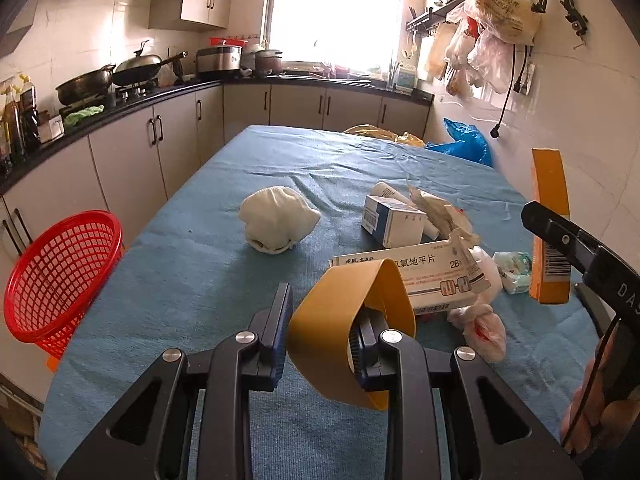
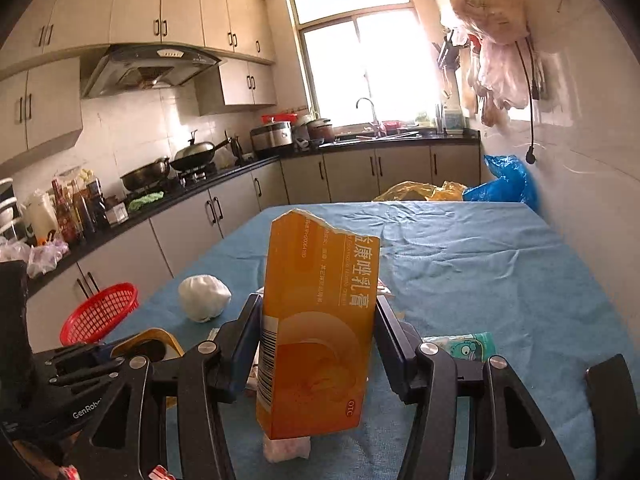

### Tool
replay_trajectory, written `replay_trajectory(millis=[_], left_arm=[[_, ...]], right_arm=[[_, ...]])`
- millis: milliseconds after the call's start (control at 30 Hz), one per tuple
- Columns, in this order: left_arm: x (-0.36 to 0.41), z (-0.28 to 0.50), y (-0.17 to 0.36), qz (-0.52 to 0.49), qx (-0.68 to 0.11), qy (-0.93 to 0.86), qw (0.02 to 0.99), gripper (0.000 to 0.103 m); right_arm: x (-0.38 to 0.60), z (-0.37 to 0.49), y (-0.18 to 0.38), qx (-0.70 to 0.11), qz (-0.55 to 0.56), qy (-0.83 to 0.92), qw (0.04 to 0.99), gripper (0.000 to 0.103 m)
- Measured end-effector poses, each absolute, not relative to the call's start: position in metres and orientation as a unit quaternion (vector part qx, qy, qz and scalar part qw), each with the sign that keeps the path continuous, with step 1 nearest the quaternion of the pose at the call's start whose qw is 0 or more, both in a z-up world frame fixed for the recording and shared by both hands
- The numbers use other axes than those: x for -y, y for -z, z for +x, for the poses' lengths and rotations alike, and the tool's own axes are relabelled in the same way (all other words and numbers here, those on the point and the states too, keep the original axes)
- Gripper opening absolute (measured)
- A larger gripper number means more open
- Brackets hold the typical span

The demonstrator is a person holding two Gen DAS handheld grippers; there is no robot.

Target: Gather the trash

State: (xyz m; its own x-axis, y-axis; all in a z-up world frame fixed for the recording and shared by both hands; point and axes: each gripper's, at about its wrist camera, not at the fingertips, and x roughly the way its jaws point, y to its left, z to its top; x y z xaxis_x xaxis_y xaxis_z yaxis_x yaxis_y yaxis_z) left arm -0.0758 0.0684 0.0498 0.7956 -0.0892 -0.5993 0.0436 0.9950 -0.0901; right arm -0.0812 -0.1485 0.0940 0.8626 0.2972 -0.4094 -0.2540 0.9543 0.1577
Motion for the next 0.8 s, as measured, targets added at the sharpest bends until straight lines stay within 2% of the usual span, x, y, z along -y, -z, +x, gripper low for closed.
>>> replay_trajectory(millis=[800], left_arm=[[-0.0664,-0.0794,-0.0424,-0.024,-0.303,0.022,0.953,0.025]], right_arm=[[0.1418,-0.0794,-0.0878,-0.222,0.02,-0.135,0.966,0.059]])
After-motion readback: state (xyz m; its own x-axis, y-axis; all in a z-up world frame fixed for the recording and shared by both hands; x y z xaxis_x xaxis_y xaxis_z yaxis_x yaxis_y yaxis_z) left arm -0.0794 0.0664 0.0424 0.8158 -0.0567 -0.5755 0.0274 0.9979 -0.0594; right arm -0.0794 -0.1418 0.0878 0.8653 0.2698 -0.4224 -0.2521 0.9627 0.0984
